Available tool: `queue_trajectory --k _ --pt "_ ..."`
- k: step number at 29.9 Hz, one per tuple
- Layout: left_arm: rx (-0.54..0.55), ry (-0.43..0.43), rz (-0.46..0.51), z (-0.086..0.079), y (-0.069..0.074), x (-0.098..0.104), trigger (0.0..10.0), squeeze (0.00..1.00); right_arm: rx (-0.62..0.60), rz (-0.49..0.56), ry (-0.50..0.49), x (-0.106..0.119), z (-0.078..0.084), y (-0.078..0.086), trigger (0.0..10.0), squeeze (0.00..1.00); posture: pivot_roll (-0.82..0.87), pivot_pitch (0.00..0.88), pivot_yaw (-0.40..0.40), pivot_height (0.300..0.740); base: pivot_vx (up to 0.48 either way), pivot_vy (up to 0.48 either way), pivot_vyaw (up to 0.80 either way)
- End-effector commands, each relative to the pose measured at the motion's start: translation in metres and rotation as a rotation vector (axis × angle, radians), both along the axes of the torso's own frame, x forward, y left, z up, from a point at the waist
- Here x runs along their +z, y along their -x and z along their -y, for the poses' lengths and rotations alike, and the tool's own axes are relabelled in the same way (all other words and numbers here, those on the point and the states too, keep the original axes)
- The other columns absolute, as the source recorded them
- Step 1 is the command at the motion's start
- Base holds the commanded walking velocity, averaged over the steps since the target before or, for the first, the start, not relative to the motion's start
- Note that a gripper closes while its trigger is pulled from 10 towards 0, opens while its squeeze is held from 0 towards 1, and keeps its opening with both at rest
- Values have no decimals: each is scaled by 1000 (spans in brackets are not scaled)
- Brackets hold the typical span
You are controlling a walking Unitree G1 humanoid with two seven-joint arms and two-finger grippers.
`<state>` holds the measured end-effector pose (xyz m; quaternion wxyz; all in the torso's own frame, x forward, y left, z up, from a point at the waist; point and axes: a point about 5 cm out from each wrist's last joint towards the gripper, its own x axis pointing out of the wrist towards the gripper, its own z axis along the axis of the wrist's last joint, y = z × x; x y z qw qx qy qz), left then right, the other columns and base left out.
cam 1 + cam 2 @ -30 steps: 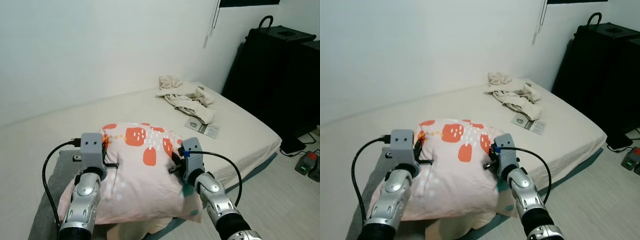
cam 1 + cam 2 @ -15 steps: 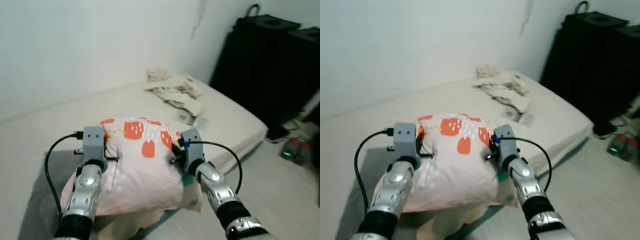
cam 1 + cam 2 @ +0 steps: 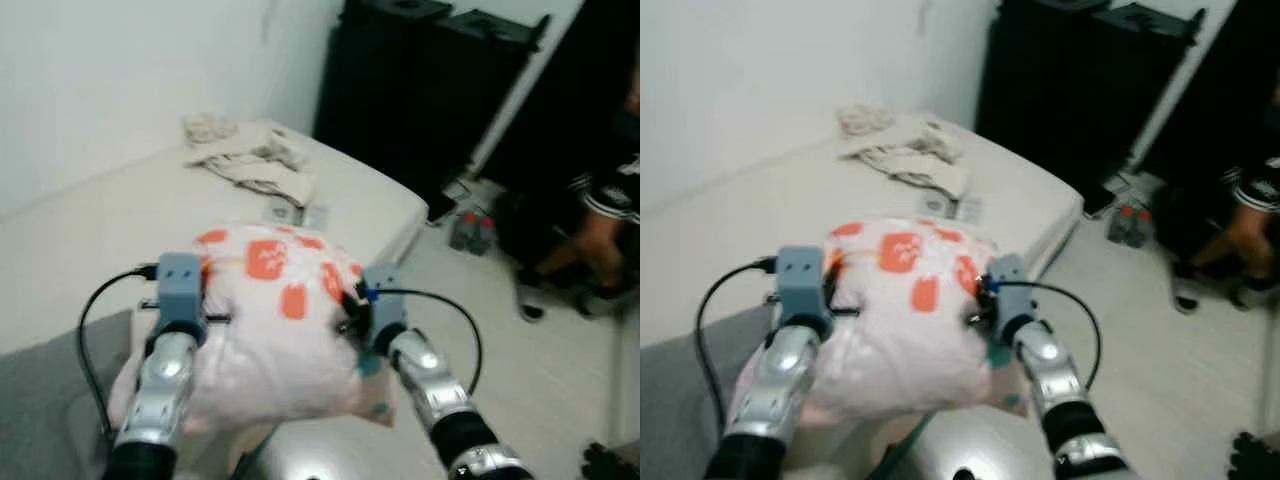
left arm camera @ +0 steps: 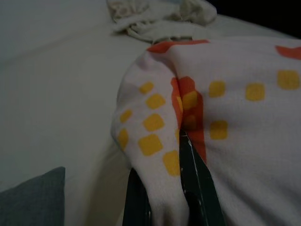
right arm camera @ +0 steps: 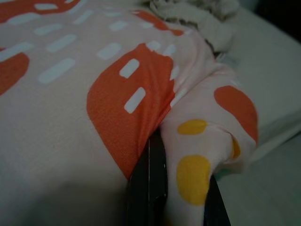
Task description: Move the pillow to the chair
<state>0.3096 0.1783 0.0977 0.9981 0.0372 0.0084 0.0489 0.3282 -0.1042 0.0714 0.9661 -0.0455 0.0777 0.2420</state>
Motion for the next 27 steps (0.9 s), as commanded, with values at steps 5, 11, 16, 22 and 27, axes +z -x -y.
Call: queue_trajectory --k 5,11,16,22,27 --pt "-16 26 50 16 -1 7 10000 0 41 17 14 6 -2 -3 10000 0 -37 110 -115 740 0 0 -800" --pt "-7 35 46 17 1 5 10000 0 51 18 18 6 -3 -3 10000 0 -38 89 -124 740 0 0 -800" --pt "-9 20 31 18 2 2 10000 0 61 16 17 5 -6 -3 10000 0 -33 80 -128 740 0 0 -800" --pt "-2 21 18 17 4 -1 10000 0 69 10 18 3 -9 -1 10000 0 -33 79 -122 740 0 0 -800" --pt "-3 18 8 19 5 -4 10000 0 71 6 16 2 -9 0 10000 0 -28 80 -121 740 0 0 -800"
